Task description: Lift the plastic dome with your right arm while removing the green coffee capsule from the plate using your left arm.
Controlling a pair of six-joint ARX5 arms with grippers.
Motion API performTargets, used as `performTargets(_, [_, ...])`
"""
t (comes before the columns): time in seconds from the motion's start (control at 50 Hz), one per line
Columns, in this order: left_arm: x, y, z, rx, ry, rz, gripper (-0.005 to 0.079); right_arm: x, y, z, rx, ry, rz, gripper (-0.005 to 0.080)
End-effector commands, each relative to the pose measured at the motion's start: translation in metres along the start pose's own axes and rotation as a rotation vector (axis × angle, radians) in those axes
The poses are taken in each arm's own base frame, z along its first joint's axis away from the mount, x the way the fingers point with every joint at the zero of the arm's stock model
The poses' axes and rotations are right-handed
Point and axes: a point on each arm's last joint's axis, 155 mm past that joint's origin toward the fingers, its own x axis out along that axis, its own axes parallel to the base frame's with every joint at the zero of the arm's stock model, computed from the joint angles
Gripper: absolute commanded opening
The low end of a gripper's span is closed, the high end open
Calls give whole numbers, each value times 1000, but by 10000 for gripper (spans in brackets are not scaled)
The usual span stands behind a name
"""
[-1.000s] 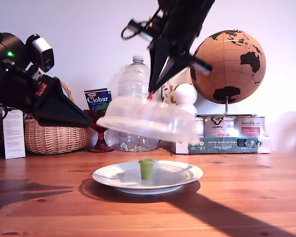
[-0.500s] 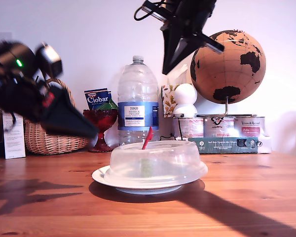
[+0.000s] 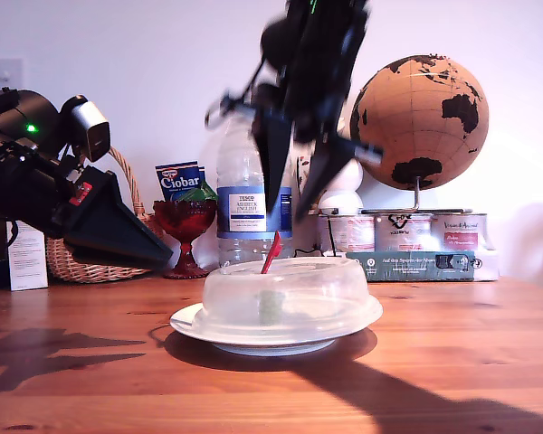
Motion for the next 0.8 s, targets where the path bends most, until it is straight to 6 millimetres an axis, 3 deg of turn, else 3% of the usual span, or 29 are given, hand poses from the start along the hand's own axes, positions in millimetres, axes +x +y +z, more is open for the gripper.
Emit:
performTargets(0.0, [1, -2, 0, 10, -2, -6, 343, -11, 4, 5, -4, -41, 7, 266])
performTargets(0.16, [1, -2, 0, 10, -2, -6, 342, -9, 6, 14, 11, -71, 18, 266])
performTargets(0.58, [1, -2, 0, 10, -2, -6, 342, 23, 13, 6, -5, -3, 6, 265])
performTargets(0.78, [0, -2, 0, 10, -2, -5, 342, 28, 11, 5, -3, 8, 1, 265])
